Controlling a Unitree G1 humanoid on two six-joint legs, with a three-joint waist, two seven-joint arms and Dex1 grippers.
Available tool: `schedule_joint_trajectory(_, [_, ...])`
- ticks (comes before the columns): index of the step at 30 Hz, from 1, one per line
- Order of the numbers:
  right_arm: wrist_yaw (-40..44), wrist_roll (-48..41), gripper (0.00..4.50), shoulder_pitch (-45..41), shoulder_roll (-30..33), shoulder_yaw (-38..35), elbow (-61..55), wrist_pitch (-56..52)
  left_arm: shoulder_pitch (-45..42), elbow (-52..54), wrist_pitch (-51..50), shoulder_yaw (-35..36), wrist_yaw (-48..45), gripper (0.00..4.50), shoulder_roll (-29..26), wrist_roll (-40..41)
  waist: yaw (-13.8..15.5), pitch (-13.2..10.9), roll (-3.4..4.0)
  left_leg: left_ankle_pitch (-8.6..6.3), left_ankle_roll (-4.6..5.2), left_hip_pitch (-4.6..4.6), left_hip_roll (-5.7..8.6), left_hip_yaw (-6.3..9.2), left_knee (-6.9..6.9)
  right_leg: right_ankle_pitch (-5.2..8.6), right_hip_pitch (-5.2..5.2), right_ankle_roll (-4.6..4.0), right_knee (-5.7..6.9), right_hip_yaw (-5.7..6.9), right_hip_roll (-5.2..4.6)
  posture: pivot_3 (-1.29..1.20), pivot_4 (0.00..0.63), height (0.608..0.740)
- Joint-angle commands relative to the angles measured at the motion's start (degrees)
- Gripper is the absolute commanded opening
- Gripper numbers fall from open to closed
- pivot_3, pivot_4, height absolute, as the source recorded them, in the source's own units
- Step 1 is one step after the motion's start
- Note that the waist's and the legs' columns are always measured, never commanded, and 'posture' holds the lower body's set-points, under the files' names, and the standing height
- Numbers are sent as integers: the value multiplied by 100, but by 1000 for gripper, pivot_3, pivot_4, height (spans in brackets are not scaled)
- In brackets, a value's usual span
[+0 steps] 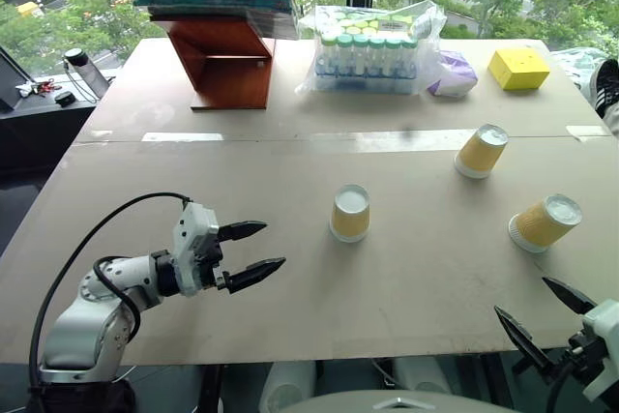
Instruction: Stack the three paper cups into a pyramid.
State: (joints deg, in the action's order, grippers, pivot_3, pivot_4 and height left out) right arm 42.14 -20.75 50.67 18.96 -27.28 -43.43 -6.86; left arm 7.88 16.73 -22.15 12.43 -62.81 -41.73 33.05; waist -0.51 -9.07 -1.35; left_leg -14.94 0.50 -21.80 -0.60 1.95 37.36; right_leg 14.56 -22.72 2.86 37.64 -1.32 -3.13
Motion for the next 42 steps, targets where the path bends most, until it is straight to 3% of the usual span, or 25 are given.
schedule_joint_trajectory(1, [-99, -18, 4470, -6, 0, 130, -176, 64, -113, 122, -85, -23, -7, 4500, -90, 77, 1, 0, 1, 0, 0, 0, 0, 0, 0, 0, 0, 0, 0, 0, 0, 0, 150, 740])
schedule_joint_trajectory(8, [-352, 63, 4470, -215, 136, 499, -425, -41, -404, 153, -83, -188, 59, 4500, -22, 51, -3, -1, 1, 0, 0, -1, 0, 0, 0, 1, 0, 2, 0, 0, 1, 0, 150, 740])
schedule_joint_trajectory(12, [-574, -42, 4470, -675, 545, 841, -825, -778, -573, 208, 112, -387, -3, 4500, 1, -92, -8, -1, 1, 0, 0, -1, 1, -2, 0, -1, 0, 0, -1, 0, 2, 0, 150, 740])
schedule_joint_trajectory(16, [-420, -626, 4470, -898, 730, 894, -839, -990, -887, 254, 149, -680, 126, 4500, 151, -193, 50, 1, -1, 0, 0, -3, 5, 6, 3, -2, 1, -1, 1, 7, 6, 0, 150, 740])
schedule_joint_trajectory(27, [-126, -283, 4470, -763, 748, 1119, -635, -214, -2267, -420, 220, -2064, 649, 4500, 929, -1175, 119, 2, 0, 0, 0, -6, 21, 3, 4, -12, 3, 17, 1, 6, 15, 0, 150, 740])
schedule_joint_trajectory(34, [-306, -89, 4470, -362, 517, 1099, -704, 91, -2688, -1334, 761, -2487, 707, 4500, 1483, -1662, 113, 2, 0, 0, 1, -6, 22, 4, 6, -10, 3, 15, 1, 5, 18, 0, 150, 740])
schedule_joint_trajectory(37, [-420, 24, 4500, -277, 443, 1132, -758, 143, -2882, -1965, 1189, -2625, 718, 3718, 1714, -1943, 126, 4, 0, 0, 1, -6, 23, 3, 6, -10, 3, 15, 1, 4, 18, 0, 150, 740])
schedule_joint_trajectory(40, [-532, 81, 4500, -231, 380, 1198, -823, 146, -3085, -2484, 1516, -2591, 713, 2432, 1908, -2021, 125, 5, -1, 1, 1, -7, 26, 3, 8, -11, 4, 16, 1, 6, 17, 0, 150, 740])
schedule_joint_trajectory(42, [-573, 118, 4500, -192, 366, 1246, -857, 153, -3165, -2648, 1594, -2495, 714, 2338, 1952, -1989, 125, 5, 0, 0, 1, -6, 25, 4, 7, -11, 5, 16, 2, 5, 17, 0, 150, 740])
